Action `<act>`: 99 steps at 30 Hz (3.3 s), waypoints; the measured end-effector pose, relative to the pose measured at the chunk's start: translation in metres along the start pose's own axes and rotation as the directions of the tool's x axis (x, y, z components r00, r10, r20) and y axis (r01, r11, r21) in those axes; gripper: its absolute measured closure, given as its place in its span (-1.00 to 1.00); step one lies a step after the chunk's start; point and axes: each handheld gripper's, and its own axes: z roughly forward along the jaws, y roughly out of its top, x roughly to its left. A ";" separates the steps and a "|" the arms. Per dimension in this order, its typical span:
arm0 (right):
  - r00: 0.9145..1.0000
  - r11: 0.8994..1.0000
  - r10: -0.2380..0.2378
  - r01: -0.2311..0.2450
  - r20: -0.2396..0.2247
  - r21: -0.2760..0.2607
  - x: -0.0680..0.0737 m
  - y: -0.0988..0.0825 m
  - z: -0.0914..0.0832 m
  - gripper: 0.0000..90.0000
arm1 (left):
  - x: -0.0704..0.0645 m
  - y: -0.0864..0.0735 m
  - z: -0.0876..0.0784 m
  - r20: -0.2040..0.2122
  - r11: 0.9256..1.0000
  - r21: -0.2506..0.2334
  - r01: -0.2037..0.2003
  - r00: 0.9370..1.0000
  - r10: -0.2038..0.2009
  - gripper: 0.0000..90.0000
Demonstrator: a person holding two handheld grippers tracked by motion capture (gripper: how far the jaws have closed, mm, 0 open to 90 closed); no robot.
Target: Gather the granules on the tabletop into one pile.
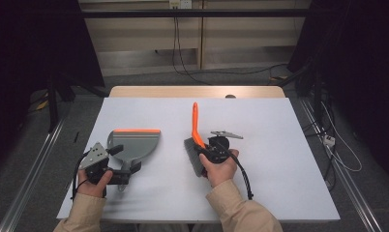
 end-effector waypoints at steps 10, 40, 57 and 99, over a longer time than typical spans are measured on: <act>1.000 1.000 0.031 -0.031 0.004 -0.002 -0.008 -0.004 -0.013 0.58 | -0.001 0.001 0.001 0.002 1.000 0.001 -0.003 1.000 0.003 -0.90; 1.000 0.999 -0.014 0.014 0.018 -0.034 -0.015 0.040 0.038 0.58 | 0.003 0.001 0.002 -0.005 1.000 -0.001 0.007 1.000 -0.007 -0.90; 0.998 0.999 -0.050 0.050 -0.031 -0.006 -0.018 0.027 0.005 0.58 | 0.000 0.001 0.004 0.002 1.000 0.004 0.002 1.000 -0.002 -0.90; 0.585 0.641 -0.739 0.764 -0.336 -0.079 -0.040 0.007 -0.039 0.58 | 0.000 0.002 -0.001 -0.010 1.000 -0.003 0.003 1.000 -0.003 -0.90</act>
